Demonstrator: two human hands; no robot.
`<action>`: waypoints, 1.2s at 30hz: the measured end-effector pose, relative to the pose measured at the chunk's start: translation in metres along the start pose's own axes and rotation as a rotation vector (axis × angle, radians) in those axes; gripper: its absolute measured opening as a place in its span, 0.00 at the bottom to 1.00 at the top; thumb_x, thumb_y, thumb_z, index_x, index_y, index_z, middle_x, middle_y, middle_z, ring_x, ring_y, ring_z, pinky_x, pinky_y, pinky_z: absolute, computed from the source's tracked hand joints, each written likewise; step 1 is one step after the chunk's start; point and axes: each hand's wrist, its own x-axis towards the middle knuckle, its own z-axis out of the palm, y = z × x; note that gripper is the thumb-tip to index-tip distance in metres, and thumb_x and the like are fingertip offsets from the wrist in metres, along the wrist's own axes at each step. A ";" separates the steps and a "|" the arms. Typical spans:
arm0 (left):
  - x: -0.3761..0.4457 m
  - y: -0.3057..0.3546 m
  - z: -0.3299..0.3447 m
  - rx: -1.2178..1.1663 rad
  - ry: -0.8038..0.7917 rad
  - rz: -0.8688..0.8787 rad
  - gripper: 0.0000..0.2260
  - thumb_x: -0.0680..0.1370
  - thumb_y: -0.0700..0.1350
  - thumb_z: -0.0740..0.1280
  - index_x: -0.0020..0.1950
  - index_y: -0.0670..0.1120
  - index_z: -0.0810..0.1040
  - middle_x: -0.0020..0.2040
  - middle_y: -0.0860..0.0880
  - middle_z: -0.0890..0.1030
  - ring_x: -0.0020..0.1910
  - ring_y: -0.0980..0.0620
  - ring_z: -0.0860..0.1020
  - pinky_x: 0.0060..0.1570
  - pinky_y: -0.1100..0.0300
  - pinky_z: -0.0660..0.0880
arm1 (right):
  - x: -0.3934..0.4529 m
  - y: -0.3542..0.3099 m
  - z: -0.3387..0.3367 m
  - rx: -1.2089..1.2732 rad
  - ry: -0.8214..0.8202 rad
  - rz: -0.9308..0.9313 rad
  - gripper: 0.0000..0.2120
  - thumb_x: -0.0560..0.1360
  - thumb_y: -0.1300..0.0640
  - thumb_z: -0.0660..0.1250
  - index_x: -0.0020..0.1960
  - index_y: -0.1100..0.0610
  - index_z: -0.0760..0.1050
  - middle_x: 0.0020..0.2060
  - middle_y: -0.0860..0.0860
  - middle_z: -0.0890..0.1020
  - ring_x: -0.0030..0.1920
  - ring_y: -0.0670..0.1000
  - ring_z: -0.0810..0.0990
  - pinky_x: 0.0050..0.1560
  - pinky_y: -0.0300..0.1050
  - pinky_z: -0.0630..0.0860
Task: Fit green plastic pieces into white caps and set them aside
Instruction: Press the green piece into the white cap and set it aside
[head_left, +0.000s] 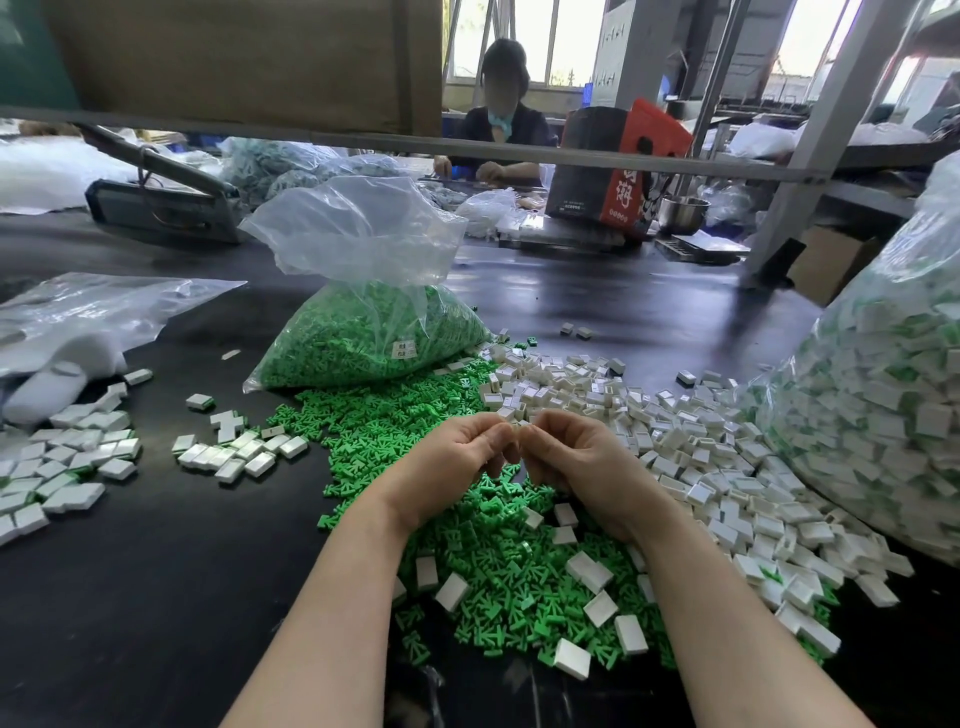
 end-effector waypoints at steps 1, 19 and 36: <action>0.000 0.000 -0.001 0.028 0.003 0.005 0.12 0.83 0.44 0.59 0.44 0.45 0.79 0.34 0.52 0.74 0.35 0.53 0.70 0.35 0.66 0.66 | 0.000 0.000 0.000 0.007 0.007 -0.001 0.12 0.73 0.51 0.68 0.44 0.61 0.76 0.30 0.48 0.78 0.29 0.43 0.74 0.31 0.34 0.69; 0.000 0.007 0.002 0.067 0.116 0.051 0.03 0.78 0.40 0.69 0.48 0.47 0.80 0.43 0.38 0.82 0.38 0.51 0.75 0.41 0.56 0.74 | 0.001 -0.003 -0.001 -0.057 0.058 0.009 0.15 0.73 0.47 0.67 0.43 0.59 0.76 0.30 0.50 0.76 0.28 0.45 0.68 0.28 0.35 0.65; 0.004 0.010 0.011 -0.020 0.226 0.110 0.02 0.76 0.39 0.72 0.44 0.44 0.82 0.35 0.47 0.83 0.34 0.56 0.79 0.37 0.66 0.77 | 0.004 0.000 0.005 0.266 -0.017 0.181 0.18 0.76 0.43 0.63 0.47 0.60 0.76 0.31 0.53 0.78 0.29 0.47 0.73 0.25 0.35 0.66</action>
